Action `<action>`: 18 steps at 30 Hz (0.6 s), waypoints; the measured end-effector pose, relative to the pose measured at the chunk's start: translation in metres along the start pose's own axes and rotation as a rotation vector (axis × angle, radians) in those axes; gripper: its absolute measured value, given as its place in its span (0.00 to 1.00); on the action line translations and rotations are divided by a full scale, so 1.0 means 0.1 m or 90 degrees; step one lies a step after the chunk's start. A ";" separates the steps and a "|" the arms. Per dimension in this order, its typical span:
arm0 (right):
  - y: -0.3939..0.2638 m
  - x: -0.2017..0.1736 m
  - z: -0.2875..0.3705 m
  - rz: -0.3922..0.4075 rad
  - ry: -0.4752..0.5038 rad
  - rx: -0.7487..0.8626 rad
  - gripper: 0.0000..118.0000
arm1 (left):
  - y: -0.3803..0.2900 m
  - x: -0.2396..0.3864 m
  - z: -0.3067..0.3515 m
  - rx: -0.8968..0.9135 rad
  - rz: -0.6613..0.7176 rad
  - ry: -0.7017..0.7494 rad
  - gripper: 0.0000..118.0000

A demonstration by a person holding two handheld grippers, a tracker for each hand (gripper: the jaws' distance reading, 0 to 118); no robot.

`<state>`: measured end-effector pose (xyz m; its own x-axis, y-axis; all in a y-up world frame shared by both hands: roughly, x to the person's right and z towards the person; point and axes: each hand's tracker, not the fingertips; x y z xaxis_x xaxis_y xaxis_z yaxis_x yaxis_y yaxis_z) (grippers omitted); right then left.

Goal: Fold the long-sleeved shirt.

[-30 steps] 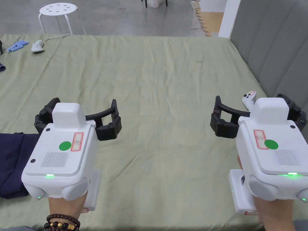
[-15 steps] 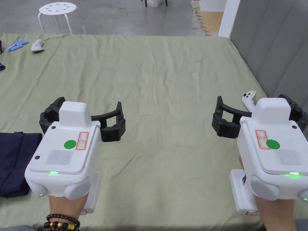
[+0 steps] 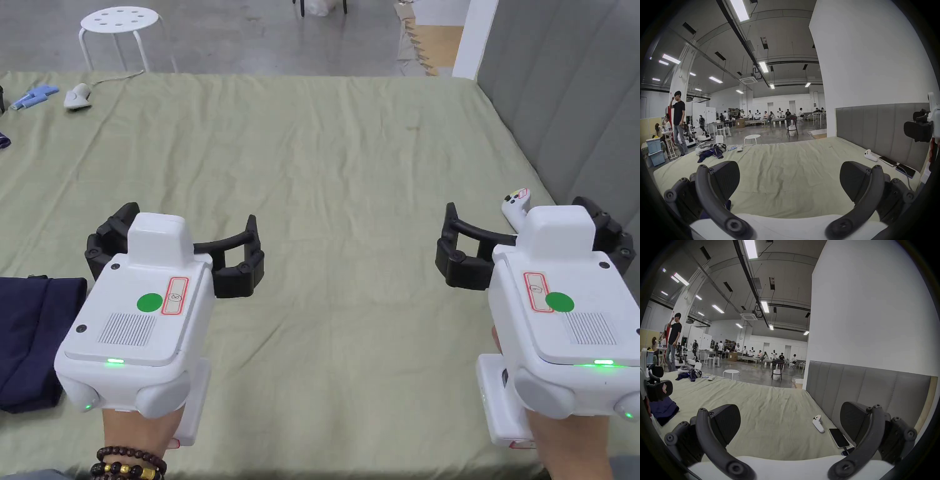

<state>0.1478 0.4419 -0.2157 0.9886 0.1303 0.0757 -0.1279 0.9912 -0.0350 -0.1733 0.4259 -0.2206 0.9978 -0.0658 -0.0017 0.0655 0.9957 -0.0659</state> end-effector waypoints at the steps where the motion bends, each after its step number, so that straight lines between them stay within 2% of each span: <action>1: 0.00 0.00 0.00 -0.001 0.000 0.000 1.00 | 0.00 0.00 0.00 -0.001 0.001 -0.001 0.94; 18: 0.00 -0.01 0.00 0.002 0.000 0.004 1.00 | 0.00 -0.04 0.01 -0.004 0.003 0.003 0.94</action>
<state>0.1469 0.4413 -0.2160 0.9883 0.1327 0.0749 -0.1309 0.9910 -0.0295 -0.1773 0.4266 -0.2198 0.9981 -0.0606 -0.0066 0.0600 0.9956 -0.0715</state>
